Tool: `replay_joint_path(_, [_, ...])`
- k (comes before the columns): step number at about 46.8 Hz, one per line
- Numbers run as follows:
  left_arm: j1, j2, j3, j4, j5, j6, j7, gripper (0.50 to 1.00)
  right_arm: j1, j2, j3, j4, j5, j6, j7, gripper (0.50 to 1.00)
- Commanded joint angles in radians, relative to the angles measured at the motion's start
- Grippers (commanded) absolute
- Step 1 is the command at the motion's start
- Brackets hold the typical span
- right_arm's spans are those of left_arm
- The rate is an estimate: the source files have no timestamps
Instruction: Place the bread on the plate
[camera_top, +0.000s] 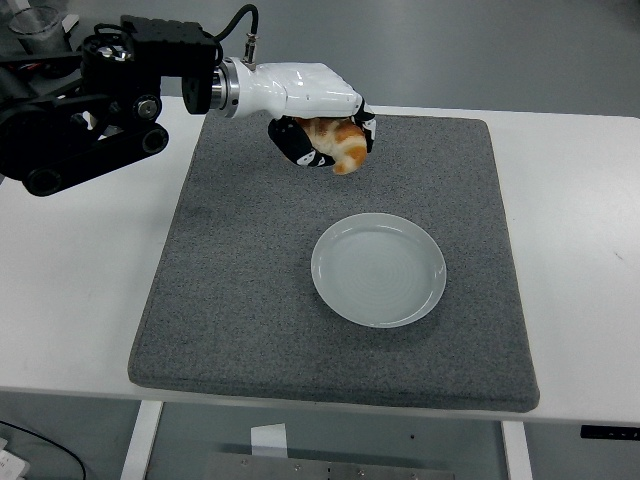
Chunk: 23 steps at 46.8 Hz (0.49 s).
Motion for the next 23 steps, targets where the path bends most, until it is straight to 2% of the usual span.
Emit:
replay_joint_path(1, [0.002, -0.021, -0.003, 0.0, -0.006, 0.001, 0.001, 0.5, 0.0, 0.0, 0.0, 0.0, 0.0, 0.0, -0.001, 0.932])
replay_joint_path(16, [0.014, -0.059, -0.003, 0.003, -0.012, 0.001, 0.001, 0.5, 0.0, 0.0, 0.0, 0.0, 0.0, 0.0, -0.001, 0.932])
replay_joint_path(23, [0.025, -0.103, -0.003, 0.026, -0.027, 0.001, 0.001, 0.5, 0.0, 0.0, 0.0, 0.0, 0.0, 0.0, 0.001, 0.932])
